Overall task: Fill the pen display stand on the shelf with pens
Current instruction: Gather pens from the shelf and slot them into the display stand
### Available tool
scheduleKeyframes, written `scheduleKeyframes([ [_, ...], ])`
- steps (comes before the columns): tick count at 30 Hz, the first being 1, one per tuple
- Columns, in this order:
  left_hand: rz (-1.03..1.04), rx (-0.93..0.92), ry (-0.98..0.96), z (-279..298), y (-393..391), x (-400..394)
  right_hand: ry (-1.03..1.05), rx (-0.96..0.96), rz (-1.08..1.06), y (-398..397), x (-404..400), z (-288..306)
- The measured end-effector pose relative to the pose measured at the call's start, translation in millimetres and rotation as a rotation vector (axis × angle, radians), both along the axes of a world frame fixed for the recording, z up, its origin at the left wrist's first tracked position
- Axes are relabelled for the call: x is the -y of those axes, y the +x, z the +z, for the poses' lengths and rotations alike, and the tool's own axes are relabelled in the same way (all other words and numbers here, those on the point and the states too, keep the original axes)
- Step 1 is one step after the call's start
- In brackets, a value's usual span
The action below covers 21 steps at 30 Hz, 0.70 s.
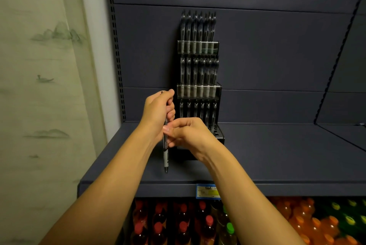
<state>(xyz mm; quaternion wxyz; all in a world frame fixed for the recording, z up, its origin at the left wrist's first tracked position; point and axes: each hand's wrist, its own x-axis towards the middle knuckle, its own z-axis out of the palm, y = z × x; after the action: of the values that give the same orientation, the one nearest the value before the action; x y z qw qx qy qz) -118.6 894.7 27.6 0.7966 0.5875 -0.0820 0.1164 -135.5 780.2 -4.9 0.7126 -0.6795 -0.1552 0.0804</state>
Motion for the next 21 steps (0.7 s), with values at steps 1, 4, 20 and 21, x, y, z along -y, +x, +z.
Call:
scheduleKeyframes([
  [1, 0.004, 0.003, 0.006, -0.6, 0.1, 0.6, -0.001, -0.008, 0.004, 0.1, 1.1, -0.6],
  [4, 0.021, -0.004, -0.007, -3.1, 0.9, 1.7, -0.011, -0.002, 0.014, -1.5, 2.4, -1.1],
  [20, 0.229, 0.059, 0.112, -1.0, 19.5, -16.0, -0.119, 0.104, -0.095, -1.3, 16.7, 7.2],
  [21, 0.241, 0.054, 0.134, -1.7, 22.2, -20.9, -0.083, 0.121, -0.129, 0.4, 20.9, 11.4],
])
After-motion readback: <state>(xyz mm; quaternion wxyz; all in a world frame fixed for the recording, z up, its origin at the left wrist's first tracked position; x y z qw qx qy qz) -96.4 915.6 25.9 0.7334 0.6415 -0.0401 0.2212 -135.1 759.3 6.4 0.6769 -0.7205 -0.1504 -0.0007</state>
